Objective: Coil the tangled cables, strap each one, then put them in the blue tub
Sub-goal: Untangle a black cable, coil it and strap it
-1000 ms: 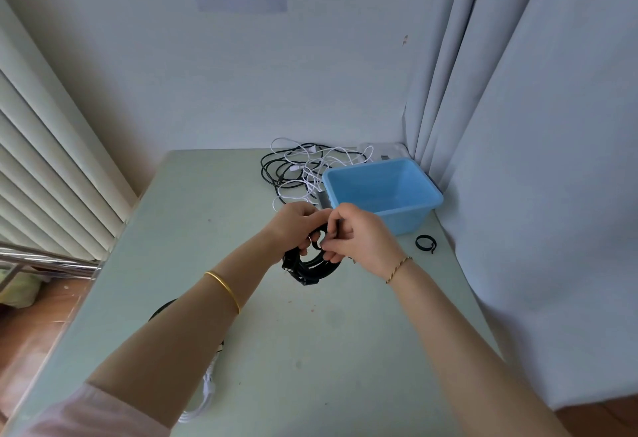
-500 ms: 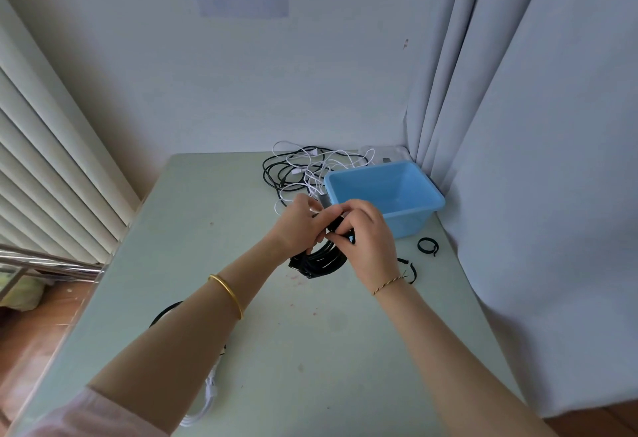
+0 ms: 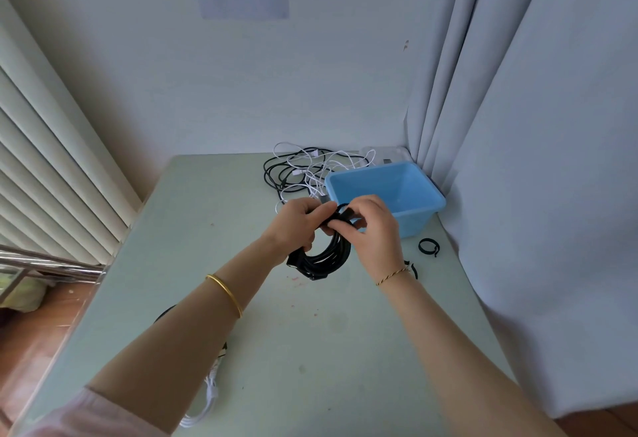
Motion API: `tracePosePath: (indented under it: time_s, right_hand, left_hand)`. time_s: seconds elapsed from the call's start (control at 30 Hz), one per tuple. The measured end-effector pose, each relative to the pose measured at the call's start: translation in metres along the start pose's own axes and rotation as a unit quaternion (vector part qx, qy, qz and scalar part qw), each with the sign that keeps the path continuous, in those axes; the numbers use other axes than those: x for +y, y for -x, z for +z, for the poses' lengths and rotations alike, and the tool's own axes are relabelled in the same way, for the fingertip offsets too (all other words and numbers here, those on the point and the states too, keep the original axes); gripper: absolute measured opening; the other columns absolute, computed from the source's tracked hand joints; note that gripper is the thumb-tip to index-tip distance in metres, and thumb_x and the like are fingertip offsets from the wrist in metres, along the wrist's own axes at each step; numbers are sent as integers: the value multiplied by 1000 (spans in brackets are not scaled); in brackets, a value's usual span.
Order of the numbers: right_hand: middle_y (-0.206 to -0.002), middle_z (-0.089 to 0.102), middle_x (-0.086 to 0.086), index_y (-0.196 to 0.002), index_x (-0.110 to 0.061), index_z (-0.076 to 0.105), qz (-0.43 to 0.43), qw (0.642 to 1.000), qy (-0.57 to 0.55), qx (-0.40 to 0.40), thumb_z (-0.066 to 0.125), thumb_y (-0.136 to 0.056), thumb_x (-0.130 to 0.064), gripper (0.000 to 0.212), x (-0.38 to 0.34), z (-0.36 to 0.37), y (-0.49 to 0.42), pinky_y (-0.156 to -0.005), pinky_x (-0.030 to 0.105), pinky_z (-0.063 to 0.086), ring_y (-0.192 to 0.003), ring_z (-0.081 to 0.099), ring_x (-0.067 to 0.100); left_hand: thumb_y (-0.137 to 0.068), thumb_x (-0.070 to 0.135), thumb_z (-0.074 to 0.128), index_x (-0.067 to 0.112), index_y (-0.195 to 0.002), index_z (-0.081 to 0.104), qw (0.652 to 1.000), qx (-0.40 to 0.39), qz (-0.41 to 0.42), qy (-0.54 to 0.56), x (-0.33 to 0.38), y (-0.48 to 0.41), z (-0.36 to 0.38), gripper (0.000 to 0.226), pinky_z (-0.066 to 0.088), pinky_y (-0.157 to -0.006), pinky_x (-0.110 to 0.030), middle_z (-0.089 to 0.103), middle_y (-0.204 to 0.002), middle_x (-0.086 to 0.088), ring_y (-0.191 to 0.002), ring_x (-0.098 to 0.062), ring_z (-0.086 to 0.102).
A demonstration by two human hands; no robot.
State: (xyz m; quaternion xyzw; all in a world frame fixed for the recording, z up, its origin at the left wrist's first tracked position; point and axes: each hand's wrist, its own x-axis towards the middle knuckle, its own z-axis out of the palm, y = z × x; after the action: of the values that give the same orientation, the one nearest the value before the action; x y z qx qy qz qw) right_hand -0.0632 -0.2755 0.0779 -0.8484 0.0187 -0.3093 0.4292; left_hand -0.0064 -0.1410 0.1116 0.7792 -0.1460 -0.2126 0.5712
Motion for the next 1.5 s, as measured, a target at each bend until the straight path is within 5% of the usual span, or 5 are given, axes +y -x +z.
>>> tracePosePath:
  time_s: [0.23,0.57,0.83,1.3,1.5]
  right_hand:
    - [-82,55,-1,-77,-6,59,55,992,-106,38,67,-83,-4,10,-6,4,1,-68,7,42,-77,55,-2]
    - [-87,67,2,-83,-24,61,180,950,-245,66,67,-85,-16,11,-16,9,0,-81,31,53,-86,65,22]
    - [-74,69,-1,-101,-13,64,319,842,-424,-93,62,-84,-1,21,-26,-20,-21,-64,26,50,-68,67,21]
    - [-67,66,-4,-80,-18,70,385,833,-387,-96,67,-82,-10,9,-31,-25,-27,-61,25,39,-65,58,11]
    - [-54,64,-2,-73,-11,67,371,851,-368,-42,66,-84,-8,11,-38,-25,-28,-42,15,39,-47,57,8]
  left_hand:
    - [-97,31,52,3,-87,62,999,17,9,27,0,0,1,31,35,-42,-22,67,-73,-1,-40,-9,35]
    - [-99,27,49,6,-89,59,998,0,58,40,6,4,1,24,35,-45,-24,64,-79,-5,-43,-10,36]
    - [-98,25,50,8,-90,59,997,-30,67,26,9,5,-4,21,33,-42,-21,64,-77,-4,-43,-12,36]
    - [-89,3,62,18,-110,54,988,-20,152,-6,10,9,-2,28,36,-48,-13,51,-74,-6,-48,-5,39]
    - [-90,7,61,16,-106,56,990,12,142,4,9,8,4,18,35,-44,-14,59,-81,-14,-46,-3,42]
